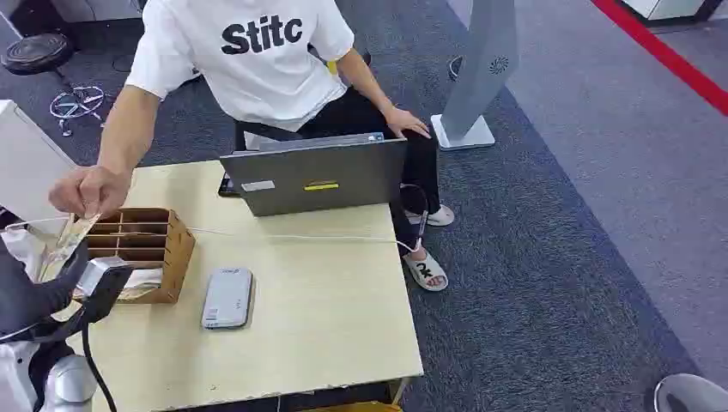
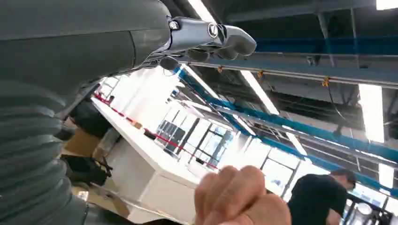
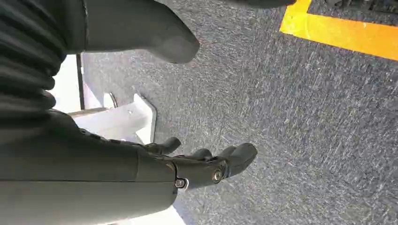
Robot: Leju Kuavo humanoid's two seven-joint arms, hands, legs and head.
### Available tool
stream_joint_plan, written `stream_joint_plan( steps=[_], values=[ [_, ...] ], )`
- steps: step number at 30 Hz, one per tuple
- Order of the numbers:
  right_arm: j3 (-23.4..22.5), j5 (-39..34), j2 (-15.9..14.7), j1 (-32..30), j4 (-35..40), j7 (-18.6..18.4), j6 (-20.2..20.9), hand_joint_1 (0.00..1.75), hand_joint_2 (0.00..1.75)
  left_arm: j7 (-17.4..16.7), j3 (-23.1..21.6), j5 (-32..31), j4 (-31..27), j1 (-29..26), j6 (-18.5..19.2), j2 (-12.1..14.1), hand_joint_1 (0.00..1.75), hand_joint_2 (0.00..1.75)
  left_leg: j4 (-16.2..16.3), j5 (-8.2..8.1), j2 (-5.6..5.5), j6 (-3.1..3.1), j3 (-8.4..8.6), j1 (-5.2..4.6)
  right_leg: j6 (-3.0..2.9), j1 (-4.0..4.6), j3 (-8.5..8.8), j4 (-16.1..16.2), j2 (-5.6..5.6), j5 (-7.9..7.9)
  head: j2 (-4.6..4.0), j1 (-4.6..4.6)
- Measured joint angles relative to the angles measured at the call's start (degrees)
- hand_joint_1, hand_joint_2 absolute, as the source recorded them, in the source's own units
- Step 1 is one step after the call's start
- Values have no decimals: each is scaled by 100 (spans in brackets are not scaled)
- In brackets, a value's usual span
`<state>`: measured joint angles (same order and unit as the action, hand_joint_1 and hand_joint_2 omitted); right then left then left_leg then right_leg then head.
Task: Pass the card to the sensor for recognition and then transmit it.
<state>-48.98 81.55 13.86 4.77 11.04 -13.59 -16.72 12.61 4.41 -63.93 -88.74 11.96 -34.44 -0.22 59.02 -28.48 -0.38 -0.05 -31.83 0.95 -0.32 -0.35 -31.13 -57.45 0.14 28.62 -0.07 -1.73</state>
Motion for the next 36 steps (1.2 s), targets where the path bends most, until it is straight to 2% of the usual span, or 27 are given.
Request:
stream_joint_plan(
  steps=[1,2,3,6,11,20,27,29,32,36],
  values=[
    [0,-7,0,0,0,2,2,0,175,-2,-39,43,15,32,48,-4,9,175,0,0,0,0,0,0,0,0,0,0,0,0,0,-2],
    [0,-9,0,0,0,2,4,0,175,-2,-52,54,20,46,57,-7,131,175,0,0,0,0,0,0,0,0,0,0,0,0,0,-4],
    [0,-20,0,0,0,7,9,0,175,-2,-90,78,50,86,96,-9,168,175,0,0,3,0,-1,0,0,0,-1,0,4,0,0,-2],
    [0,-30,0,-1,0,7,9,0,175,-4,-140,109,87,107,115,-9,164,175,0,0,5,0,-1,0,1,0,-2,0,7,-1,0,-2],
    [0,-50,0,-1,0,13,17,0,175,-13,-148,280,146,113,199,-9,175,175,0,0,12,0,-1,0,1,0,-6,0,13,-1,0,0],
    [0,-55,0,-1,0,52,24,0,175,-11,-157,308,216,117,277,-9,175,175,0,0,13,0,-2,1,1,0,-7,0,15,-1,0,-2],
    [0,-68,0,-1,0,59,15,0,175,-74,-363,-152,210,99,457,-11,175,175,0,0,12,0,-3,0,3,0,-5,0,13,-2,0,0],
    [0,-74,0,-2,0,61,15,0,175,-131,-488,-315,181,60,496,-35,175,175,0,0,12,0,-3,0,3,0,-6,0,13,-2,0,0],
    [0,-74,0,-1,0,74,2,0,175,-306,-784,-704,149,2,760,-63,175,175,0,0,12,0,-5,-1,3,-1,-6,0,12,-3,0,0],
    [0,-74,0,-2,0,74,0,0,175,-372,-1078,-829,146,-48,808,-90,175,175,1,-1,12,0,-5,-1,4,-1,-6,0,13,-3,0,0]
  ],
)
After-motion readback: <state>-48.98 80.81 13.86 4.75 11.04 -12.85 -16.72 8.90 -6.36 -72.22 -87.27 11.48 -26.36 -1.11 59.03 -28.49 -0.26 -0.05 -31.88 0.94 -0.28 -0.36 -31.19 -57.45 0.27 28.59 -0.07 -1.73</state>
